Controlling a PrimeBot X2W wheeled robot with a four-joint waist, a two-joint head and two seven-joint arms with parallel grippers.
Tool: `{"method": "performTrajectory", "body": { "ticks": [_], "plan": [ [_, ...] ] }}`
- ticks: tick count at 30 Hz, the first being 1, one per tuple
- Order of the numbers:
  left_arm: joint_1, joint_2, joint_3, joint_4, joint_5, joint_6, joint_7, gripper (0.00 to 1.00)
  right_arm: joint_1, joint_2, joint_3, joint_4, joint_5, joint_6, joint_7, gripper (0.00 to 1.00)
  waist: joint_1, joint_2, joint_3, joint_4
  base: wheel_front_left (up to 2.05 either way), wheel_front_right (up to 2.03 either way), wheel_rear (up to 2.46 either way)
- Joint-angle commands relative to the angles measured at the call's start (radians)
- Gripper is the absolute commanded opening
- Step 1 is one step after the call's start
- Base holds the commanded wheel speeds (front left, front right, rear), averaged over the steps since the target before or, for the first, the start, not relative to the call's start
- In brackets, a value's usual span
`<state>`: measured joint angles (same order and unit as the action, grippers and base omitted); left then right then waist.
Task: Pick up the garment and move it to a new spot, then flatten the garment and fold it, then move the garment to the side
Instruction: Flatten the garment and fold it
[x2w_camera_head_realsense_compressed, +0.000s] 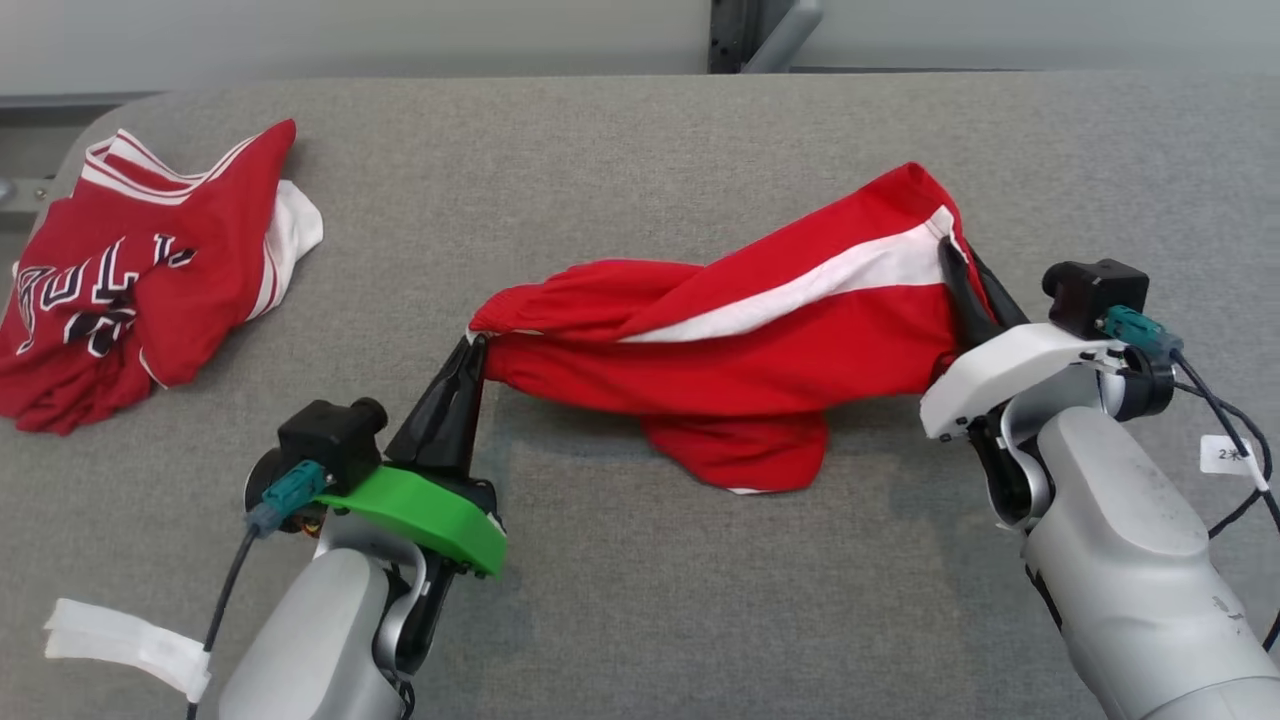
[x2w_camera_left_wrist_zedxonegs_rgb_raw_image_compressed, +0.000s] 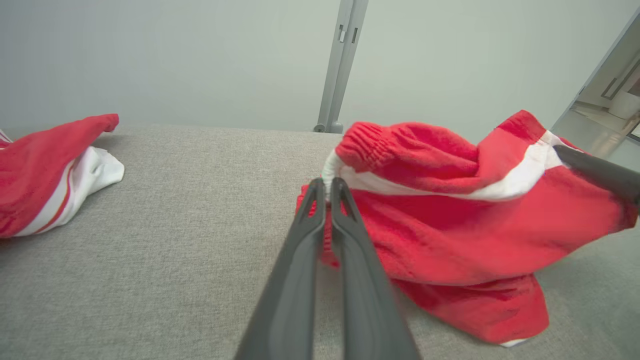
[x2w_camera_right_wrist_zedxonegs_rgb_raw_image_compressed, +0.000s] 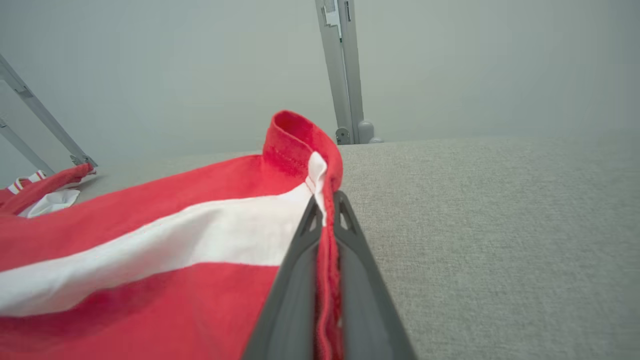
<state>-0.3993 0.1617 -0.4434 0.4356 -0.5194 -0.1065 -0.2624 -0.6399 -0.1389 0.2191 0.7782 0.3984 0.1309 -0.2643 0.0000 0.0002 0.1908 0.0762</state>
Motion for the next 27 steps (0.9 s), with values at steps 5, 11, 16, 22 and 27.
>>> {"method": "performTrajectory", "body": {
  "ticks": [5,11,16,22,27],
  "plan": [
    [-0.051,0.042,-0.004,-0.042,-0.070,-0.022,0.011,0.00,0.024,-0.027,-0.053,-0.121,0.023,0.000,0.000,0.00,0.0000,-0.0002,-0.102,-0.098,0.00,0.00,0.00],
    [-0.144,0.068,-0.035,-0.153,-0.240,-0.024,0.067,0.00,0.006,-0.118,-0.063,-0.166,0.113,-0.001,0.024,0.00,0.0000,-0.0002,-0.153,-0.143,0.00,0.00,0.00],
    [-0.062,0.077,-0.071,-0.154,-0.347,-0.024,0.175,0.00,0.081,-0.180,-0.023,-0.150,0.171,-0.001,0.160,0.00,0.0000,-0.0002,-0.155,-0.172,0.00,0.00,0.00],
    [0.056,0.059,-0.159,-0.108,-0.292,-0.024,0.090,0.00,0.200,-0.191,0.048,-0.095,0.122,-0.001,0.139,0.00,0.0000,-0.0002,-0.081,-0.168,0.00,0.00,0.00],
    [0.076,0.061,-0.199,-0.072,-0.226,-0.024,0.028,0.00,0.252,-0.175,0.053,-0.060,0.094,-0.001,0.066,1.00,0.0000,-0.0002,-0.030,-0.150,0.00,0.00,0.00]
  ]
}}
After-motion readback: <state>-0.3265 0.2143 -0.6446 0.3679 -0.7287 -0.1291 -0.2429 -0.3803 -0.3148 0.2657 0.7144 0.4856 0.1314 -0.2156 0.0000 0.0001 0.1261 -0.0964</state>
